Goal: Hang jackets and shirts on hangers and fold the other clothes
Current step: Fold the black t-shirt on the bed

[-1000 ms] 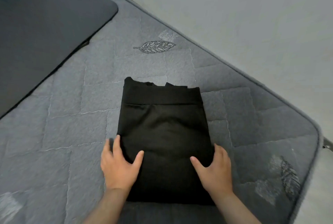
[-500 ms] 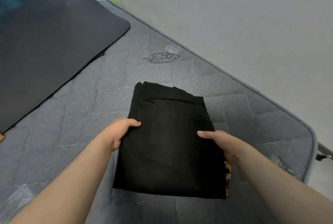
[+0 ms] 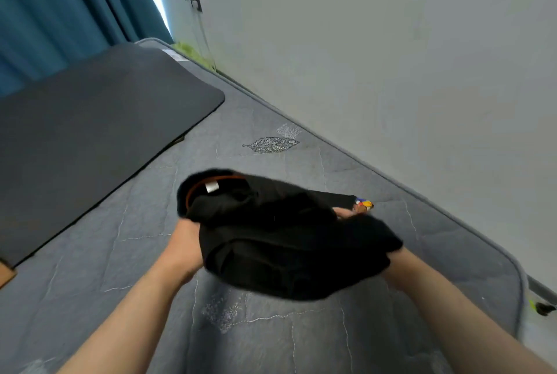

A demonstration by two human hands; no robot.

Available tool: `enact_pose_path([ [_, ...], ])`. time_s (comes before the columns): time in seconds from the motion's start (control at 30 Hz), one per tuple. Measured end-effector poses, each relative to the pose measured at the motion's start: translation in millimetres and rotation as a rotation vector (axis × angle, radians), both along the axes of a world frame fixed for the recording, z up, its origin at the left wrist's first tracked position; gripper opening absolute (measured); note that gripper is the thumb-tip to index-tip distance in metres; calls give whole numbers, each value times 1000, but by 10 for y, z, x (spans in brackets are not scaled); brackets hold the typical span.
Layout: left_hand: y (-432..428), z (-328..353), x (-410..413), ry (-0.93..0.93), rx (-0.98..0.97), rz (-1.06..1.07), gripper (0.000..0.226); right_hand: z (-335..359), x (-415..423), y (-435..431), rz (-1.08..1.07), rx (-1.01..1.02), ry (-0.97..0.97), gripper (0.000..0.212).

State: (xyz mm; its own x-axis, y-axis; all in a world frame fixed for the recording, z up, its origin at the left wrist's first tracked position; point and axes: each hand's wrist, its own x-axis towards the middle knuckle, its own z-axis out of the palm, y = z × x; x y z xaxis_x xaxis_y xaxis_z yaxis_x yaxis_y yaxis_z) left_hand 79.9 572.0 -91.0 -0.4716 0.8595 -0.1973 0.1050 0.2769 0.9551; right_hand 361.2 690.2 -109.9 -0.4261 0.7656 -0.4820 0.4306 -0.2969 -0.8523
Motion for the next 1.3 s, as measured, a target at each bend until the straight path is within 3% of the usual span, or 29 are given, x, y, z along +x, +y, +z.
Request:
enact_pose_path([
  [0.07, -233, -36, 86, -41, -64, -9, 36, -183, 95, -137, 64, 13, -9, 55],
  [0.1, -378, 1, 131, -98, -131, -40, 44, -253, 191, -182, 215, 74, -23, 61],
  [0.17, -649, 65, 174, -193, -150, -49, 54, -621, 328, -157, 474, 100, -228, 56],
  [0.27, -802, -148, 124, -126, -149, -265, 64, -1029, 881, -247, 664, 203, -219, 60],
  [0.3, -890, -321, 53, -48, -100, -269, 49, -853, 819, -385, 768, 208, -253, 65],
  [0.37, -1115, -757, -83, 53, -219, -317, 43, -488, 616, -555, 943, 501, -319, 70],
  [0.4, -1273, -955, -123, 189, -150, -579, 41, -440, 584, -647, 960, 716, -319, 66],
  [0.43, -1350, -1160, -119, 191, -273, -634, 40, -446, 629, -730, 1051, 858, -319, 56],
  [0.47, -1433, -1316, -114, 366, -332, -745, 42, -558, 640, -791, 1162, 949, -302, 45],
  [0.5, -1593, -1718, -238, 468, -319, -778, 42, -689, 616, -820, 1253, 882, -315, 38],
  [0.53, -1635, -1830, -229, 451, -343, -873, 43, -803, 598, -841, 1316, 766, -308, 34],
  [0.57, -1637, -1808, -153, 392, -362, -976, 42, -914, 583, -868, 1295, 638, -273, 32],
  [0.63, -1514, -1604, -58, 292, -314, -917, 39, -988, 580, -925, 1086, 467, -207, 27],
  [0.77, -1264, -1206, 113, -160, -259, -308, 71, -862, 469, -770, 474, -150, -36, 12],
  [0.83, -1027, -1195, 137, -315, -328, -94, 51, -783, 317, -604, 209, -290, 17, 8],
  [0.9, -796, -1241, 183, -353, -446, 49, 26, -792, 153, -452, 11, -341, -22, 19],
  [1.07, -448, -1382, 353, -27, -615, 381, 27, -1037, -126, -309, -269, -313, -182, 27],
  [1.13, -426, -1347, 457, 280, -626, 411, 31, -1084, -210, -295, -322, -301, -216, 26],
  [1.2, -474, -1279, 573, 650, -388, 253, 48, -1043, -261, -304, -321, -241, -235, 24],
  [1.3, -502, -1259, 552, 884, -85, -28, 71, -919, -254, -325, -278, 14, -155, 22],
])
